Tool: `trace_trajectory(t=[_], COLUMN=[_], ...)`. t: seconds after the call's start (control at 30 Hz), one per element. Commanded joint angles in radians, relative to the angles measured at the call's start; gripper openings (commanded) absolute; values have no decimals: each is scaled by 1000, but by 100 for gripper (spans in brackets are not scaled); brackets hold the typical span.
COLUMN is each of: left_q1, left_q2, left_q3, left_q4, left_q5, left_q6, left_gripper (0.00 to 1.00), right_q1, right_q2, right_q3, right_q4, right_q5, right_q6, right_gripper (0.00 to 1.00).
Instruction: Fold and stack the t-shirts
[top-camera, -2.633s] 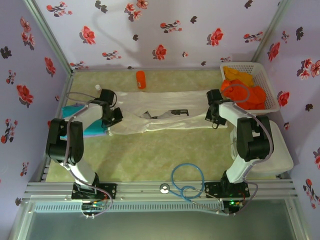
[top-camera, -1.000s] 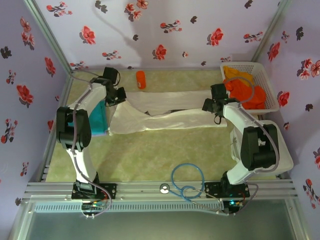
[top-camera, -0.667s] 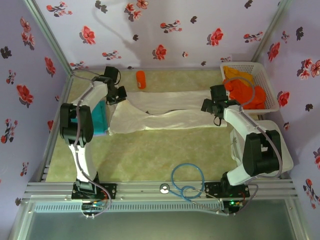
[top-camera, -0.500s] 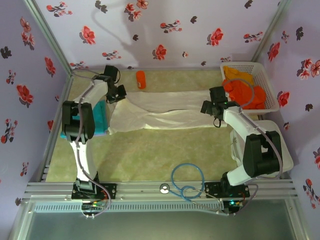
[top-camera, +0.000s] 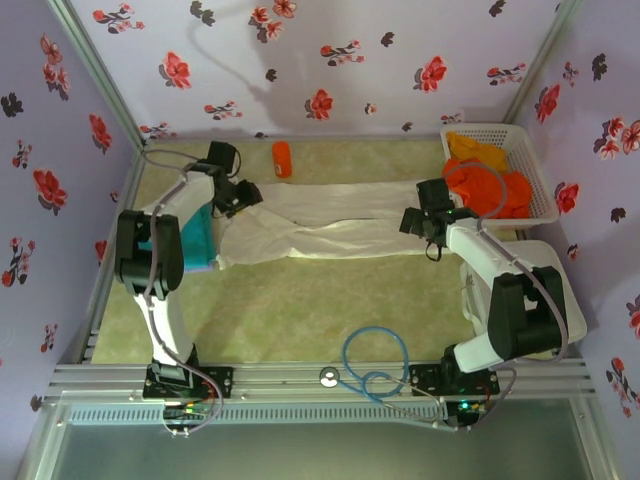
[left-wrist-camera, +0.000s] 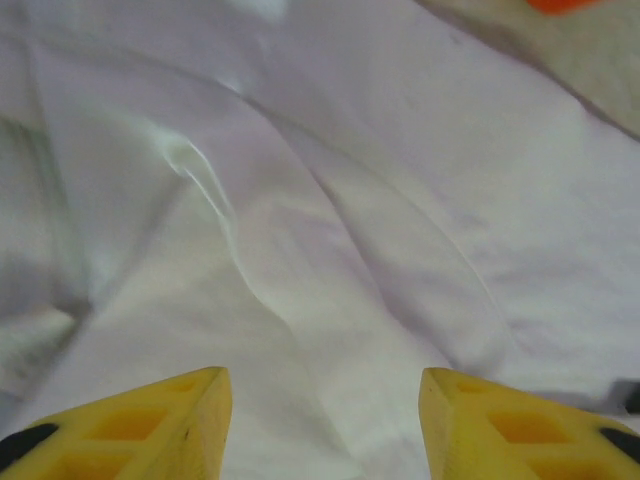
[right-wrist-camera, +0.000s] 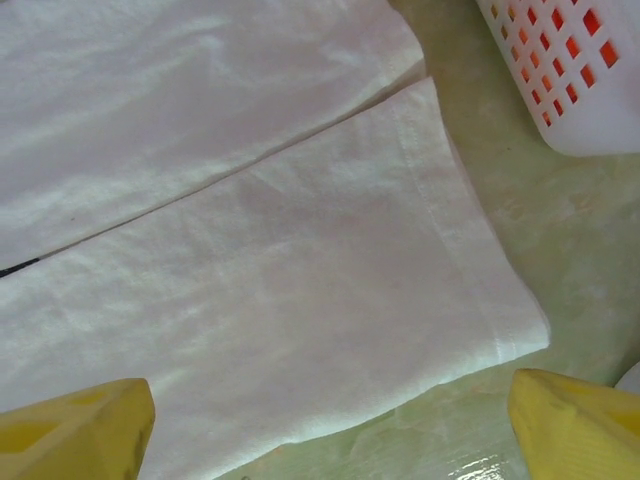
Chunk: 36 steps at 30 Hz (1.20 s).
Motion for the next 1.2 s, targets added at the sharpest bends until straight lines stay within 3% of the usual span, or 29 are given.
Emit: trace_trajectory(t=[0.0, 0.17, 0.53, 0.63, 0.9, 1.17], left_q1=[-55, -112, -141, -142, -142, -137], left_q2=[-74, -97, -29, -6, -3, 102], left_q3=[-113, -238, -253, -231, -165, 60], left_q4=[117, 259, 307, 300, 238, 64], left_q5=[38, 46, 17, 21, 18, 13], left_q6=[-88, -180, -207, -205, -176, -64], left_gripper=[52, 49, 44, 37, 1, 0], right_q1=[12, 14, 15, 15, 15, 14], right_q2=[8, 16, 10, 16, 17, 31], right_q3=[2, 7, -9, -9, -11, -9], right_q4=[-16, -17, -23, -24, -27, -23], right_q5=[-8, -6, 17, 22, 42, 36], right_q6=[18, 18, 13, 15, 9, 7], right_gripper=[91, 91, 90, 90, 90, 90])
